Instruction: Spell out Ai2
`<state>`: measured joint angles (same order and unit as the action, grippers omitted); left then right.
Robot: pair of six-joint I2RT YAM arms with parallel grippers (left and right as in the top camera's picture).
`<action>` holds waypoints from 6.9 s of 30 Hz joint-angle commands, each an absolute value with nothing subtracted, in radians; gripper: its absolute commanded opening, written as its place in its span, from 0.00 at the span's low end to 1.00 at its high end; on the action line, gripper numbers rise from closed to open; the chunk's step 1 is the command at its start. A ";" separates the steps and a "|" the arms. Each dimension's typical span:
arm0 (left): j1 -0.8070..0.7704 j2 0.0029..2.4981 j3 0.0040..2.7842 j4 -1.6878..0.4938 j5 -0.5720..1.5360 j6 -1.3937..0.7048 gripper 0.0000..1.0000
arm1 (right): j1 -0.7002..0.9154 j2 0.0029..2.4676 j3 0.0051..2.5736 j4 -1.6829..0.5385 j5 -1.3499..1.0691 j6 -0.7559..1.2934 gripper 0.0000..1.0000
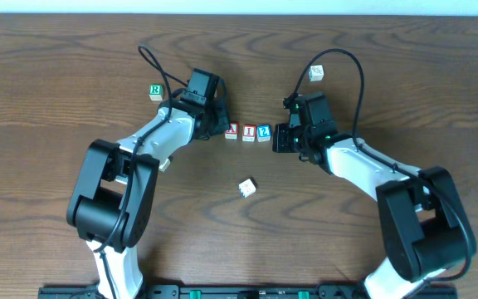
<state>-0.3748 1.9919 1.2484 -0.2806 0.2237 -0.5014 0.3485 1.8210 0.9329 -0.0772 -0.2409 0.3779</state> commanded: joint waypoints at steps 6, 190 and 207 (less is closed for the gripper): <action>-0.392 2.008 1.265 -0.285 0.230 -0.514 0.06 | 0.339 1.837 0.948 -0.025 -0.252 0.405 0.01; 0.117 0.004 0.163 -0.735 0.071 0.098 0.95 | 0.115 0.639 0.971 -0.974 -0.060 -0.313 0.99; 0.117 0.004 0.163 -0.735 0.071 0.098 0.95 | 0.077 0.012 0.367 -0.928 -0.137 -0.337 0.99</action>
<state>0.1127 0.0101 0.1780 -0.7235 0.0750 0.0837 0.0872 0.0528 0.4038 -0.9298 -0.1020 -0.3237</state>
